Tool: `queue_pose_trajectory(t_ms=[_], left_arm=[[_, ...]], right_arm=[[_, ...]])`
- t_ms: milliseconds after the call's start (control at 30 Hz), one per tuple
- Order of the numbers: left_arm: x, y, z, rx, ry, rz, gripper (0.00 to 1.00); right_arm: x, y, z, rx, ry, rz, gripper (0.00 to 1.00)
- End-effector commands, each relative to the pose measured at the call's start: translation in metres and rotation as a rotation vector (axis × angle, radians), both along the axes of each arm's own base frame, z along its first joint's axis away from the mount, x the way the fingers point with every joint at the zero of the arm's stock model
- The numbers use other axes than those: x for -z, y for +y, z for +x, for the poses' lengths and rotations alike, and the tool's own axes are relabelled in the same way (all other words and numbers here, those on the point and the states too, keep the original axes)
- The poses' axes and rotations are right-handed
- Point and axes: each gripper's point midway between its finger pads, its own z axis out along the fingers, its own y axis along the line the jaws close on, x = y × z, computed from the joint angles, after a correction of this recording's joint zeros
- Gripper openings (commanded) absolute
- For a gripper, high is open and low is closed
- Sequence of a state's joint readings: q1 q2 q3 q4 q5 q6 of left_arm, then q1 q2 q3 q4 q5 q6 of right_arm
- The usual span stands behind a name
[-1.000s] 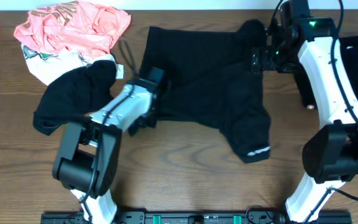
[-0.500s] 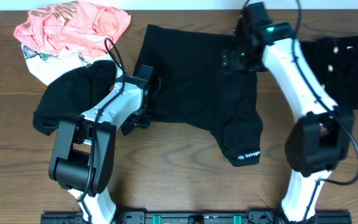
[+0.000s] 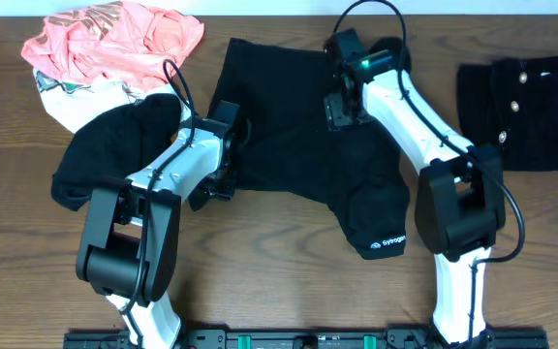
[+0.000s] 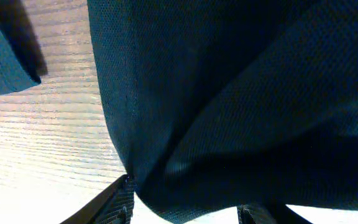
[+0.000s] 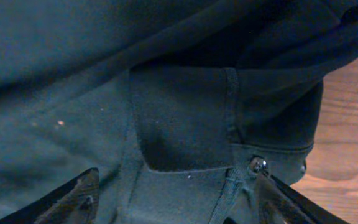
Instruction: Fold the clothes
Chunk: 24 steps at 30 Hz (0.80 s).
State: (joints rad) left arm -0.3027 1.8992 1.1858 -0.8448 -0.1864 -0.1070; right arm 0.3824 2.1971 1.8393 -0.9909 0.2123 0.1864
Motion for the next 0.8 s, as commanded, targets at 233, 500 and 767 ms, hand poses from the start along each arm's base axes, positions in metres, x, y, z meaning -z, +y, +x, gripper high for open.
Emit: queue_pose_trajectory(t_ms=[233,500,767], left_arm=[[0.001,0.001,-0.002,-0.005,0.007,0.000,0.54],[0.001,0.001,-0.002,-0.005,0.007,0.000,0.54],[0.001,0.001,-0.001,-0.005,0.004,-0.001,0.54]], right_arm=[[0.039,-0.002,0.010,-0.194,0.038,-0.111,0.67],[0.044,-0.012,0.016,-0.194,0.024,-0.173,0.44],[0.034,-0.021,0.023,-0.148,-0.016,-0.205,0.01]])
